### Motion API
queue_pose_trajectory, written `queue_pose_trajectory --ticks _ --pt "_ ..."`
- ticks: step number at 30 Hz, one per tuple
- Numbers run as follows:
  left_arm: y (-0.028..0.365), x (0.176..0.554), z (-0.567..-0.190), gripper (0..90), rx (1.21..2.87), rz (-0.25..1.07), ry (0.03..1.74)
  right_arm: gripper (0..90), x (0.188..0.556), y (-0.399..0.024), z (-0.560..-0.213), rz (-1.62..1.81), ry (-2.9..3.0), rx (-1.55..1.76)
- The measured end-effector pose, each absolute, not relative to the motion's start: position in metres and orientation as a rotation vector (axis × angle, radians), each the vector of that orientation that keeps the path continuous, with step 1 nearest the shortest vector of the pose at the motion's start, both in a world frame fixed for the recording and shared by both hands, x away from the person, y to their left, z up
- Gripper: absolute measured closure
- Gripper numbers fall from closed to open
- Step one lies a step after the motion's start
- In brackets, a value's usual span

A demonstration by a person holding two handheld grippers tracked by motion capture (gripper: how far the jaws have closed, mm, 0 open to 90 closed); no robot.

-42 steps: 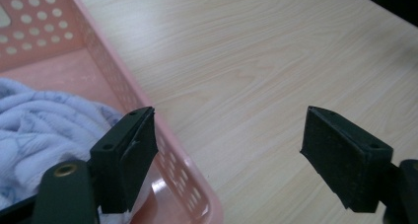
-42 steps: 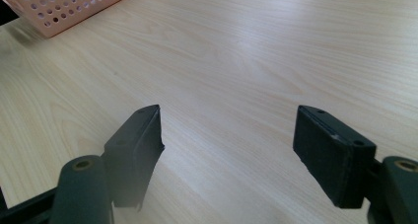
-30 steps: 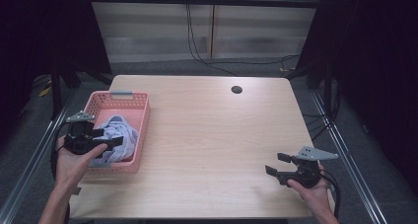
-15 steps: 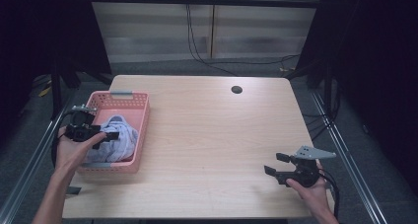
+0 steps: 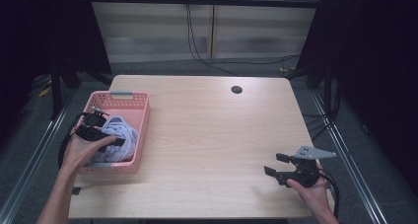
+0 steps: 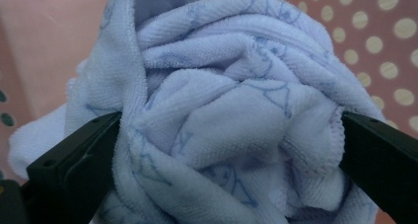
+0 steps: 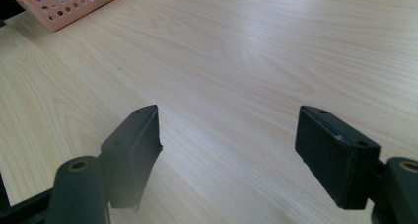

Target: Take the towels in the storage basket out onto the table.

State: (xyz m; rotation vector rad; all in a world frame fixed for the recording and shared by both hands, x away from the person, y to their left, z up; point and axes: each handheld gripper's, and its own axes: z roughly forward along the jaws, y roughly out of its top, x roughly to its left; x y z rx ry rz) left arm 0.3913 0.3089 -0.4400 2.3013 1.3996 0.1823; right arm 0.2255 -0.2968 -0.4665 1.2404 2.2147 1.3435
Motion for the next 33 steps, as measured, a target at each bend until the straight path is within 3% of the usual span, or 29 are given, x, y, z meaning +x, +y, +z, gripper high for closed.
queue_pose_trajectory --ticks 9,18,22,26,28,29,33 --pt "0.306 0.404 -0.448 0.0 2.372 0.081 1.414 25.1 0.226 -0.297 -0.466 1.353 2.224 1.233" --pt "0.291 0.412 -0.458 0.2 2.477 0.104 1.480 25.1 0.225 -0.296 -0.466 1.366 2.232 1.228" --pt "0.285 0.415 -0.456 7.9 2.511 0.142 1.511 25.1 0.224 -0.296 -0.465 1.372 2.238 1.217" --pt "0.293 0.414 -0.453 22.8 2.477 0.157 1.503 25.1 0.224 -0.296 -0.465 1.377 2.242 1.215" --pt "0.293 0.412 -0.453 24.7 2.467 0.165 1.502 25.0 0.224 -0.296 -0.465 1.380 2.242 1.215" --pt "0.294 0.412 -0.451 31.8 2.472 0.178 1.491 25.0 0.225 -0.296 -0.465 1.377 2.241 1.217" --pt "0.295 0.411 -0.447 43.7 2.489 0.177 1.444 24.9 0.226 -0.296 -0.465 1.378 2.236 1.223"
